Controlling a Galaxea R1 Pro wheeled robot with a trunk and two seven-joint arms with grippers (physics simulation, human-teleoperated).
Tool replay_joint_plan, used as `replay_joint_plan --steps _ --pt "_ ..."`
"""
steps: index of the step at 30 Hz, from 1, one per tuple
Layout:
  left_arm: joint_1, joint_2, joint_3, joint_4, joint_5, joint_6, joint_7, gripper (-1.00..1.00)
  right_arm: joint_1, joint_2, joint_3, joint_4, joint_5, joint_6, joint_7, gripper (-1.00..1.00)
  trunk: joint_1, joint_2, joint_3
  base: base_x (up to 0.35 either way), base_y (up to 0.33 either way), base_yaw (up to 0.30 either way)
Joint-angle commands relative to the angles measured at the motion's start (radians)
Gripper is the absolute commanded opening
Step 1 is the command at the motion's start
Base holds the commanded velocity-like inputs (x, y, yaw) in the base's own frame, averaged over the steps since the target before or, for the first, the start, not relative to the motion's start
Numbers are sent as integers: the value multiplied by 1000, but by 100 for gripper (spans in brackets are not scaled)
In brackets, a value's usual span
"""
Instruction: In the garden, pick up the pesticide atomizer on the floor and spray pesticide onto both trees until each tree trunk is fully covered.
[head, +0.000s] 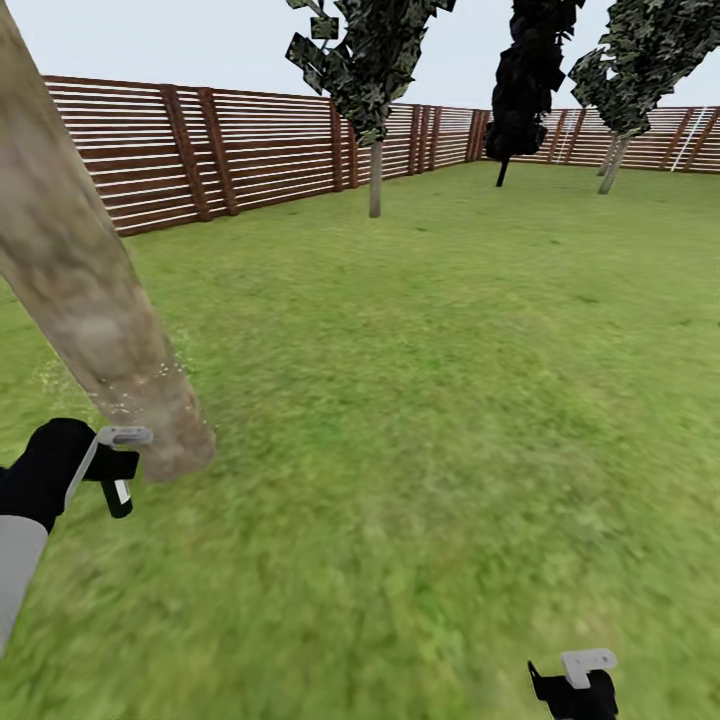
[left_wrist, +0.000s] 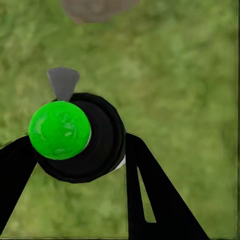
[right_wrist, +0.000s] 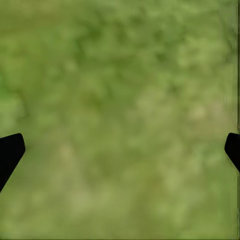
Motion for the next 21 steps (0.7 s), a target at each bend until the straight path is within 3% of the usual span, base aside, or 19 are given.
replay_joint_plan --steps 1,11,21 --pt "0 0 0 18 -1 -1 1 -100 0 1 0 0 0 0 0 100 0 0 0 1 -274 48" --pt "0 1 1 42 -5 -2 2 -100 0 6 1 0 0 0 1 100 0 0 0 56 -274 240" --pt "0 2 1 42 -6 -2 2 -100 0 5 1 0 0 0 2 100 0 0 0 215 -214 14"
